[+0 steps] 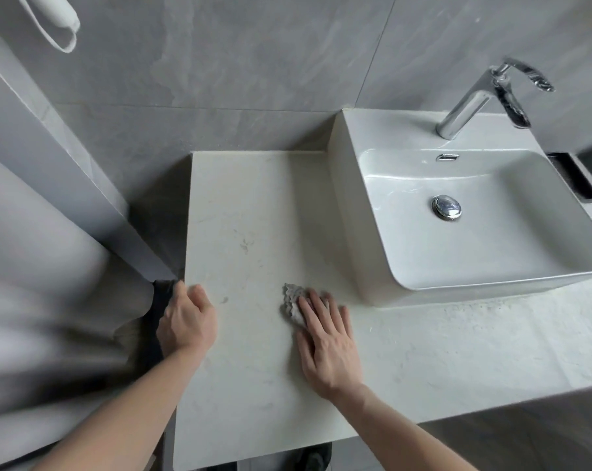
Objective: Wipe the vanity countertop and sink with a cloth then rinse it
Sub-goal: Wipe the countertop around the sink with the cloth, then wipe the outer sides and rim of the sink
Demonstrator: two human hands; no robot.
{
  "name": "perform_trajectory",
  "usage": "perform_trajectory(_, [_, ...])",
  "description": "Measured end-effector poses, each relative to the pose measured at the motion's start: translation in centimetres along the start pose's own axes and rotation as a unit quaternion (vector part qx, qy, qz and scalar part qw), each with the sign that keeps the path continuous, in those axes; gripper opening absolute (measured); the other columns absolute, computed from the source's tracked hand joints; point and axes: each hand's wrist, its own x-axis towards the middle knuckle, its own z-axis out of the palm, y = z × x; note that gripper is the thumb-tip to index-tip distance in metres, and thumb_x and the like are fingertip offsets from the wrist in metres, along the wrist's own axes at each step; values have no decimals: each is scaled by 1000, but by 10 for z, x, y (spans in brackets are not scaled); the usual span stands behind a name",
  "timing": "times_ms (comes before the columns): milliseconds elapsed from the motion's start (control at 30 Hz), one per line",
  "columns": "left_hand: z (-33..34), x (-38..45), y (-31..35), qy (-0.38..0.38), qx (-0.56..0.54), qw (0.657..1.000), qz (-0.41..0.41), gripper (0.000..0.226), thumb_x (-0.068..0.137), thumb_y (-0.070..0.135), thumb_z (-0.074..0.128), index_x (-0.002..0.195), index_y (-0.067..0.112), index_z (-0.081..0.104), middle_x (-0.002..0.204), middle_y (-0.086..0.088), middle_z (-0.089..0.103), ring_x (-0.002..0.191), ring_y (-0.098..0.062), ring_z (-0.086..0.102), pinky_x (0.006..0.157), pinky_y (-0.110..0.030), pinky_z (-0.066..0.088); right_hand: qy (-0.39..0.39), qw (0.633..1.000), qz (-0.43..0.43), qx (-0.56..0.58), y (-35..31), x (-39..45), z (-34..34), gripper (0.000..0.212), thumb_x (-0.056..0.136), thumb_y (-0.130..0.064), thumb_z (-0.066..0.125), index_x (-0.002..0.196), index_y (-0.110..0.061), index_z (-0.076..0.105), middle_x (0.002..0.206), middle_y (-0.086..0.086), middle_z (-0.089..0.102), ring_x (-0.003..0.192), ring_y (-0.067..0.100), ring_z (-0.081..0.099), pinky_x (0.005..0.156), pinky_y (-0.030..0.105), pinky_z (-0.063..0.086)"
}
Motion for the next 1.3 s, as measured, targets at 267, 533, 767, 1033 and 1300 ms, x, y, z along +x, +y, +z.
perform_trajectory(267, [-7,-23,-5,3,55,996,70,54,102,32,34,151,9,32,150,-17,41,127,-42,46,99,-54,42,4,989,147,22,72,-75,-31,66,103,-50,34,164,-36,13,172,-15,1,160,15,-3,129,43,4])
perform_trajectory(533, [10,-152,22,-87,152,943,285,57,78,18,62,134,20,53,146,-2,42,127,-32,45,109,-45,39,-190,961,119,164,44,-53,-79,75,95,-22,36,165,-26,9,168,-10,-12,160,24,-8,129,45,-1])
perform_trajectory(767, [44,-232,106,-203,124,906,350,55,85,47,43,138,31,46,143,11,42,134,-19,40,107,-36,38,10,968,87,236,60,-36,-188,53,91,-5,54,136,-30,62,143,-17,60,131,3,53,106,15,38])
perform_trajectory(1033, [52,-186,118,-198,158,872,418,35,82,39,53,115,33,66,127,15,58,119,-17,49,94,-36,47,-6,987,140,74,124,-2,-228,46,97,-16,59,143,-20,57,153,2,51,144,24,41,121,35,28])
perform_trajectory(1300, [21,-70,188,-186,-155,966,89,22,90,29,51,98,15,66,101,-11,74,96,-34,67,69,-33,43,-155,966,209,0,136,28,-229,51,107,-48,33,157,-37,36,169,-7,24,159,20,12,127,49,-2])
